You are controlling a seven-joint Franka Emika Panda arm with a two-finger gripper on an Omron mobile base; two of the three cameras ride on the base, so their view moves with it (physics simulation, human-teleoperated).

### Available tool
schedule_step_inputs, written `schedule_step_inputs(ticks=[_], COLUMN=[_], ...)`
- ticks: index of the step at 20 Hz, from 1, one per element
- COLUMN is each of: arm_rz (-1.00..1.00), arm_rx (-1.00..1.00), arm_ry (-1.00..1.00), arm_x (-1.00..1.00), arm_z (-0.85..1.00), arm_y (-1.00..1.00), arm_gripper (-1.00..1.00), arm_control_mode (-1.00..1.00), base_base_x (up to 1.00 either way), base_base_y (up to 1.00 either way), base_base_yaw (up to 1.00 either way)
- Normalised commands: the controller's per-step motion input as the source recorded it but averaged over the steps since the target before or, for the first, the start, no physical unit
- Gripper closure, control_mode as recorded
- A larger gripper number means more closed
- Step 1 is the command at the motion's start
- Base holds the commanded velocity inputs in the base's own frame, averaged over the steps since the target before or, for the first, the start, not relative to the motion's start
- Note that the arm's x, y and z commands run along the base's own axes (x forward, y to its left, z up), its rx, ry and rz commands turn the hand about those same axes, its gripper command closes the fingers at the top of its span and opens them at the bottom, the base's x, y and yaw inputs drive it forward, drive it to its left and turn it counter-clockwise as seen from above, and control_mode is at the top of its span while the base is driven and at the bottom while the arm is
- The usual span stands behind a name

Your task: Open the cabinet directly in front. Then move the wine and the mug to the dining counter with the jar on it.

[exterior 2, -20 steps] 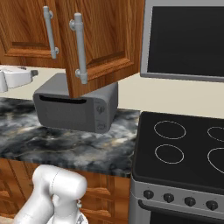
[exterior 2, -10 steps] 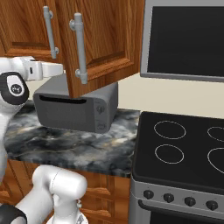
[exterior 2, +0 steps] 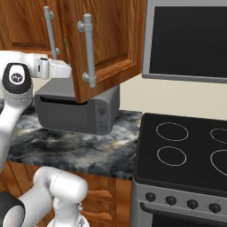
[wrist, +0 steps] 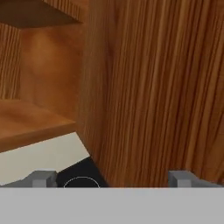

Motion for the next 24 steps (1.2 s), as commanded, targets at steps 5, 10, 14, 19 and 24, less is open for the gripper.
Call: schedule_step_inputs(ticks=[5,10,14,19,24], arm_rz=[-0.29,-0.12,0.02,0.1,0.0], arm_rx=[0.05,0.05,0.11,0.16,0.15], arm_ry=[0.01,-0.02,-0.09,-0.13,-0.13], arm_x=[-0.01,0.0,0.05,0.04,-0.04], arm_z=[-0.35,-0.55,-0.44,-0.23,0.0], arm_y=[-1.0,-1.0,-1.0,-1.0,-0.8], arm_gripper=[-1.0,-1.0,-1.0,-1.0,-1.0], arm_control_mode=[-1.0,-1.0,-1.0,-1.0,-1.0], base_base_x=[0.0,0.0,0.0,0.0,0.0], base_base_y=[0.0,0.0,0.0,0.0,0.0], base_base_yaw=[0.0,0.0,0.0,0.0,0.0])
